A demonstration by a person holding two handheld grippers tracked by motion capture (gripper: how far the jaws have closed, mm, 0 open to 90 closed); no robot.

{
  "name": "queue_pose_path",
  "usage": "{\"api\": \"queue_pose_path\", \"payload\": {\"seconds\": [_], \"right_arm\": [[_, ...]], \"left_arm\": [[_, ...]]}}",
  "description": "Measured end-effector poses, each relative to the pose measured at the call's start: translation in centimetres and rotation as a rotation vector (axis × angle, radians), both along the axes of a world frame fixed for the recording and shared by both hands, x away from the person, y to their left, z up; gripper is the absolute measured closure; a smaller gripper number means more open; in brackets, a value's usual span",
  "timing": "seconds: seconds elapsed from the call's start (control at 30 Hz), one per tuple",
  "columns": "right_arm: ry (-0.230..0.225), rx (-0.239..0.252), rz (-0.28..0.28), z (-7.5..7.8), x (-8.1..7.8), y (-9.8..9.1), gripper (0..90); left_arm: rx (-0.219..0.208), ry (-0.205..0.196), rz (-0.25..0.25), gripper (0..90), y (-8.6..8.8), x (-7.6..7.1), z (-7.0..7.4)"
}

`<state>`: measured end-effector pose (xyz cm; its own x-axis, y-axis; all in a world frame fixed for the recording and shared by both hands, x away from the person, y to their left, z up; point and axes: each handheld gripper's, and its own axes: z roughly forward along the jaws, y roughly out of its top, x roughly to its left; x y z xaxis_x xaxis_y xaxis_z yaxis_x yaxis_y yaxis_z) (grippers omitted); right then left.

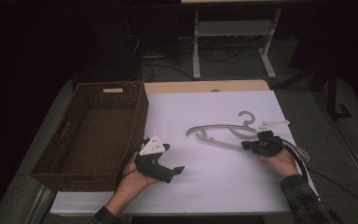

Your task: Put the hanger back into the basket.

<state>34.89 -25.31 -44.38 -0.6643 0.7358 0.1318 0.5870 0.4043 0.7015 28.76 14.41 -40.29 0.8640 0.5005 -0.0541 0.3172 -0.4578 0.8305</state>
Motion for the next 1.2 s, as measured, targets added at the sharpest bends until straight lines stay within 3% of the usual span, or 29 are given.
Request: {"api": "queue_pose_path", "payload": {"seconds": [0.53,0.83,1.2], "right_arm": [[0.02,-0.039,0.012,-0.7,0.0,0.4,90.0],[0.013,-0.045,0.002,-0.8,-0.2,0.5,90.0],[0.018,-0.041,-0.005,-0.8,-0.2,0.6,90.0]], "left_arm": [[0.003,0.0,0.004,7.2,0.0,0.0,0.0],[0.03,-0.007,0.011,7.2,-0.3,0.2,0.0],[0.017,-0.034,0.027,7.4,-1.5,1.9,1.2]]}}
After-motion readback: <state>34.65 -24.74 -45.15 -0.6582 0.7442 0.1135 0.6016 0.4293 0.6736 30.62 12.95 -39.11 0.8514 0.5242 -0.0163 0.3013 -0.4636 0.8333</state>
